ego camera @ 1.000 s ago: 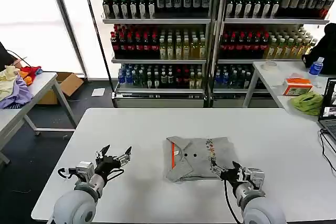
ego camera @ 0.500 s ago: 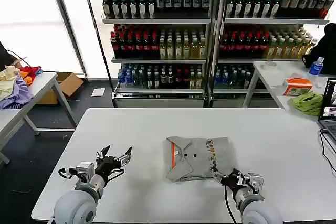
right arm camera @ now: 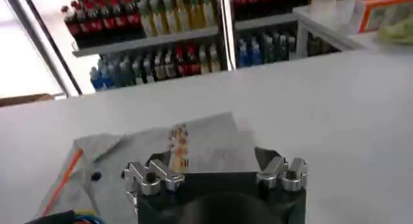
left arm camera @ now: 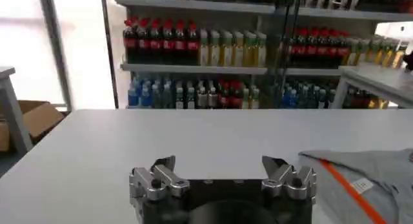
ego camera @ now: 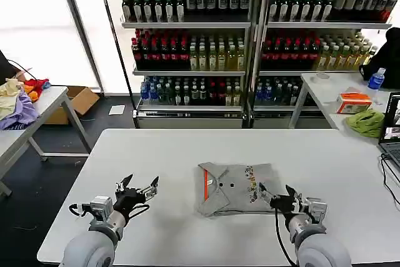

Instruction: Fold and organize the clothes.

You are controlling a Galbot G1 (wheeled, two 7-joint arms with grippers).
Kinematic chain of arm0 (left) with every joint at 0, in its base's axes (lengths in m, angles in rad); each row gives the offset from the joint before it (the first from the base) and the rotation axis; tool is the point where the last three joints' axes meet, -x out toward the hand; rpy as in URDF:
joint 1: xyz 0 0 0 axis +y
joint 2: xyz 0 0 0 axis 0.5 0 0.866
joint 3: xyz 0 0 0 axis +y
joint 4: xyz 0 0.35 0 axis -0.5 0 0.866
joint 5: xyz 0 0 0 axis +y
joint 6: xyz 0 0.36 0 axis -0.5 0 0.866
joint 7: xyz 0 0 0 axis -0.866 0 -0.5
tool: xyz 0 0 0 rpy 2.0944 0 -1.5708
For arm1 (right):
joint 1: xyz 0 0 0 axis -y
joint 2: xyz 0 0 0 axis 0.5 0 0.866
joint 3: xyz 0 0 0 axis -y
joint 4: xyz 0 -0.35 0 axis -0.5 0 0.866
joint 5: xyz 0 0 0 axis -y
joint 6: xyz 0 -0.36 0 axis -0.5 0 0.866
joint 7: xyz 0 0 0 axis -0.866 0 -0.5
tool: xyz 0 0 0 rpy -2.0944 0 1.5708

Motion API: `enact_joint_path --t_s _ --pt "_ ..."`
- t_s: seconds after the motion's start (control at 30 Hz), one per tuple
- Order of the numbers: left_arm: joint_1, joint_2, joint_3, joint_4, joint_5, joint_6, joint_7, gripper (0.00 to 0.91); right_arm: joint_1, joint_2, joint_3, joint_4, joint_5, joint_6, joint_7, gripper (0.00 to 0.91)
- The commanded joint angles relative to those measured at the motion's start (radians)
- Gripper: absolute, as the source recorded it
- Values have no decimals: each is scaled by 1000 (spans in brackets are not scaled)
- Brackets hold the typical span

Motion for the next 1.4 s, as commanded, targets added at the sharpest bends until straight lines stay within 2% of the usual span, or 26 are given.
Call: enact_joint_path --t_s 0.03,0.37,0.53,0.93,1.13,1.23,1.27,1.3,1.33,1.4 --pt "36 0 -10 -27 6 2 4 907 242 59 -54 -136 -106 1 -59 907" --pt "77 -8 -23 -47 15 4 6 907 319 56 -154 -384 -60 -1 -69 907" --pt "85 -11 -27 -49 16 6 5 907 308 77 -166 -425 -48 -1 -65 907" --pt "96 -13 -52 -66 23 2 7 907 280 73 -156 -383 -35 -2 -58 907" --pt "104 -14 -79 -98 67 -44 13 907 221 46 -85 -189 -3 -2 -48 907" --pt "115 -23 -98 -131 104 -78 20 907 155 33 32 -47 -122 3 -90 907" --pt "122 -28 -103 -145 122 -94 27 907 126 31 93 -1 -249 5 -119 907" --pt "126 -34 -106 -155 132 -108 31 907 105 27 141 24 -333 6 -143 907" --pt "128 -38 -107 -160 135 -113 33 907 94 25 169 35 -375 7 -152 907" --pt "132 -48 -113 -170 162 -132 38 907 48 18 272 68 -393 6 -154 907"
